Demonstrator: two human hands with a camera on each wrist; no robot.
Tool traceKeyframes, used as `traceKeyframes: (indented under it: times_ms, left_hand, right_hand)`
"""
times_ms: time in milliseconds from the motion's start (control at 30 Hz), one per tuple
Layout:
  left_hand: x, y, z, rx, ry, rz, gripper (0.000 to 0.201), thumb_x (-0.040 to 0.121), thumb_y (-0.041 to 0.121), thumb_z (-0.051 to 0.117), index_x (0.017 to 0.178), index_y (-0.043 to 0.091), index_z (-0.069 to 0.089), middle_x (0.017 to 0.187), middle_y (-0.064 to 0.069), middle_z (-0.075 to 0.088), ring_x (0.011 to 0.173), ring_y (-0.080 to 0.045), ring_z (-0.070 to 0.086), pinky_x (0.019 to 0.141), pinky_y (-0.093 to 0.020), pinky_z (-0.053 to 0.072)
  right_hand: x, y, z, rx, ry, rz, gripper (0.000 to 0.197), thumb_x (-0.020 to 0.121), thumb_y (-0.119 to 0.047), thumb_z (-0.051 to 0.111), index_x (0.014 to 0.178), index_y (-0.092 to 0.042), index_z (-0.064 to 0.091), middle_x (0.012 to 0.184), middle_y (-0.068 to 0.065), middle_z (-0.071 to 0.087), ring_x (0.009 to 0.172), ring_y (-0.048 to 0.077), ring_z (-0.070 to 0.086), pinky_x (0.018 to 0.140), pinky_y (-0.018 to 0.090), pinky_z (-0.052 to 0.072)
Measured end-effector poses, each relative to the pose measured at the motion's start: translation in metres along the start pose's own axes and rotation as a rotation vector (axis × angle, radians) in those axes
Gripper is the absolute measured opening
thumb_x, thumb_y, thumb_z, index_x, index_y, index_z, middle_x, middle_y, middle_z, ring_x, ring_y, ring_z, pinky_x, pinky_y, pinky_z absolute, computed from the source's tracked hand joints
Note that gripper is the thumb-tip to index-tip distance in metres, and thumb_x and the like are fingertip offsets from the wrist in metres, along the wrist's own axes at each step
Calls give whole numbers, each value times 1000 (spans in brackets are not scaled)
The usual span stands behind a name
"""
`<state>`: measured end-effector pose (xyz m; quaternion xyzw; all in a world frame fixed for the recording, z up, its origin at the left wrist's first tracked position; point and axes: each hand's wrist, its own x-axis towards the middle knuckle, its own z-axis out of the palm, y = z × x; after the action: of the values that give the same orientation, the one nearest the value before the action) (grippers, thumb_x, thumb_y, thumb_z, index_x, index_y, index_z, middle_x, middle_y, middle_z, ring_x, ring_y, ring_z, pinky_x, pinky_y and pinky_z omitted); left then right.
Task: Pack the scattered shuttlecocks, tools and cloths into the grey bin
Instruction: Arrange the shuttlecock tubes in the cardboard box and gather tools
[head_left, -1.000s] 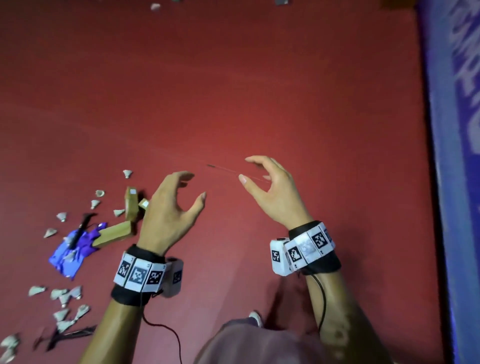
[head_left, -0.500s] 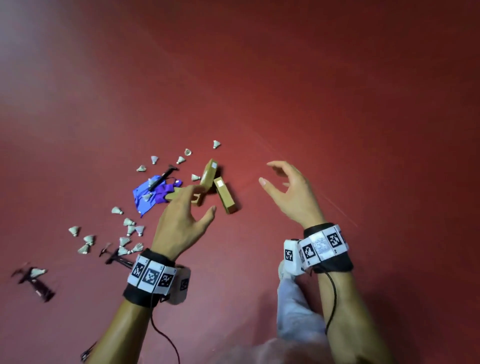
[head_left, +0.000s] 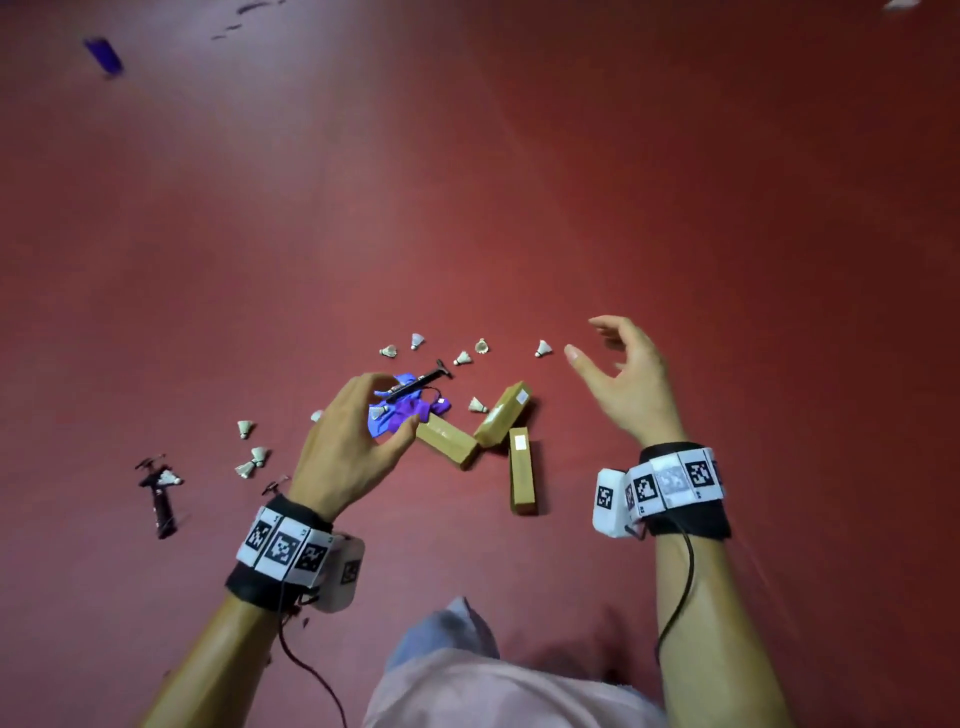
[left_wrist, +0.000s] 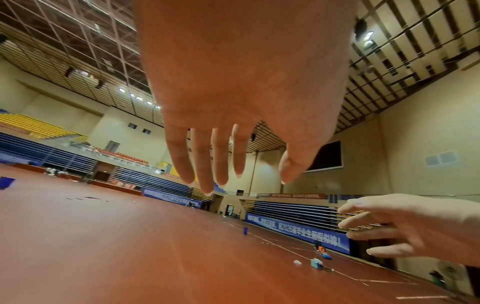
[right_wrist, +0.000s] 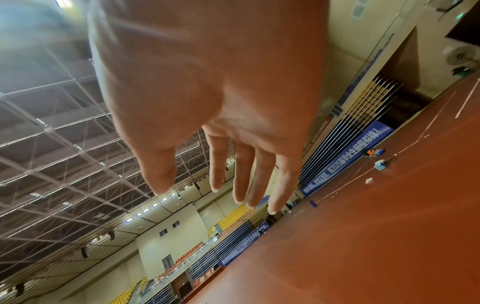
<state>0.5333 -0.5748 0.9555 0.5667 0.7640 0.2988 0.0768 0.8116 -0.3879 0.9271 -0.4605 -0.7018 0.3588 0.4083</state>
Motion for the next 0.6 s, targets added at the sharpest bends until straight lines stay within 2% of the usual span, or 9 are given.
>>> traceKeyframes:
  times_ms: [167,300,467,600]
  left_hand:
    - [72,-46,10,11,20,-74,44,82,57,63,118,37,51,116,15,61,104,-11,63,84,-41,55]
    - [154,-101,24,22,-17,-75,46,85,46,71,125,33,52,123,16,60,110,-7,61,85,-37,55]
    - [306,-176,33,47,-104,24,46,87,44,72,126,30,52,126,13,60,108,-8,62,87,-36,54]
    - [430,-200,34,88,-219,141,48,88,49,68,127,26,52,127,8,61,109,-11,62,85,-33,52]
  right_hand:
    - [88,18,59,-17,-79,-1,44,88,-48,74,126,-31,61,126,-11,60,119,8,57,102,45,52]
    - [162,33,113,-47,-86,-4,44,88,-45,75,127,-30,61,125,-10,59,118,8,56,103,43,51]
    - [253,55,181,-115,-78,84,47,88,-49,74,129,-32,60,127,-12,56,123,8,54,105,42,49]
    - [300,53,205,-201,-51,207,48,89,-48,74,131,-30,59,131,-8,56,127,13,53,107,36,44]
